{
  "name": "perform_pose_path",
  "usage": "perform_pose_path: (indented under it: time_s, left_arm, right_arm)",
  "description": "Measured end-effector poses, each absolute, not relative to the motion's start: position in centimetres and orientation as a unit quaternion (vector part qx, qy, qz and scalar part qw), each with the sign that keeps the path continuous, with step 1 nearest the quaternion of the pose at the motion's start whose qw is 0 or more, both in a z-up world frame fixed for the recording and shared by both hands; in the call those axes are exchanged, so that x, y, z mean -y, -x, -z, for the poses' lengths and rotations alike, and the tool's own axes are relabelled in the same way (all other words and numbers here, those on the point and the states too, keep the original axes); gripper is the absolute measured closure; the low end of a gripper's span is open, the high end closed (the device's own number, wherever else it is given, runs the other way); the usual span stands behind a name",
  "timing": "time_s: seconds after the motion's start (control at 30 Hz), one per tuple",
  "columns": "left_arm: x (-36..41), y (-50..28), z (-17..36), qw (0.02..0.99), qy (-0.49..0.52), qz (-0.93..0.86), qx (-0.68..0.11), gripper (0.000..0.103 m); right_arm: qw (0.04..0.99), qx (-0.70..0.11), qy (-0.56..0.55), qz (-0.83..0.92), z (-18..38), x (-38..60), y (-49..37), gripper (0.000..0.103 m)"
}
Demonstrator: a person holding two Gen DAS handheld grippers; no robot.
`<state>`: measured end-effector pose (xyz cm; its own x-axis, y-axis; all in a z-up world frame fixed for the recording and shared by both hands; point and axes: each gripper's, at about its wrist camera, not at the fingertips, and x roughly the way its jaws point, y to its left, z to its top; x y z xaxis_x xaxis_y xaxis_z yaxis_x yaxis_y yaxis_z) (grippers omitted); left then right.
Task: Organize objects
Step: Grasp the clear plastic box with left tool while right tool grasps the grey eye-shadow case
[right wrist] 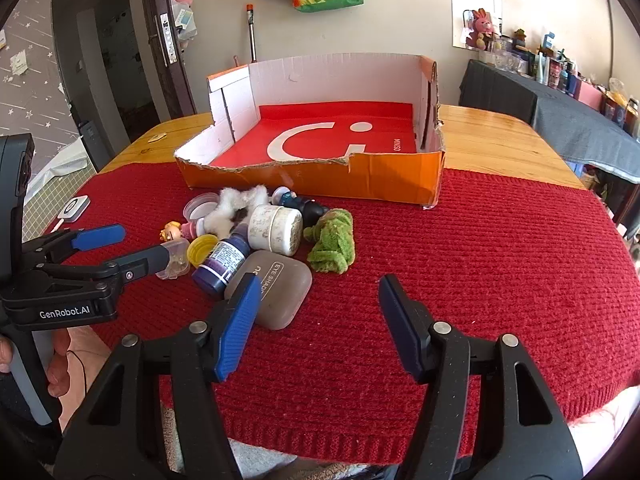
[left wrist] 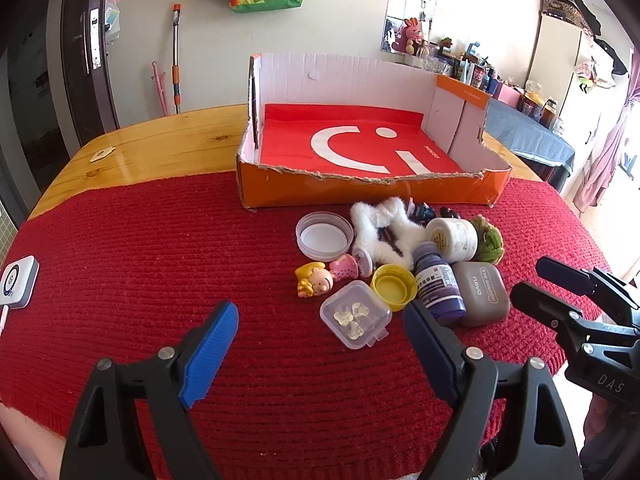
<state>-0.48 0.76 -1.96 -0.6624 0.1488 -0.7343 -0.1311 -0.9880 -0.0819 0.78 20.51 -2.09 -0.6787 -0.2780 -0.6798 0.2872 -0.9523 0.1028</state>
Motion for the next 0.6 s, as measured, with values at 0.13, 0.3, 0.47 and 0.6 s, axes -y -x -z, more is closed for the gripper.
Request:
perform_pose_path:
  time_s: [0.13,0.3,0.47,0.6]
  left_arm:
    - [-1.0,0.6,2.3,0.084,0.407,-0.909,0.008,0.021]
    - [-1.2,0.9,2.8,0.096,0.416,-0.904,0.015,0.025]
    - [-1.4,1.3,3.4,0.100,0.422,-0.901,0.014,0.025]
    - [-1.4,1.5,3.5,0.100,0.421,-0.902,0.014,0.025]
  right_arm:
    - [0.167,-0.011,-0.378,0.911,2.6,-19.9,-0.8,0.045]
    - [0.180,-0.016,-0.386,0.905,3.1,-19.2,-0.7,0.047]
    - [0.186,-0.022,-0.392,0.901,3.6,-18.6,-0.4,0.047]
    - [0.190,-0.028,-0.391,0.900,3.7,-18.2,-0.2,0.047]
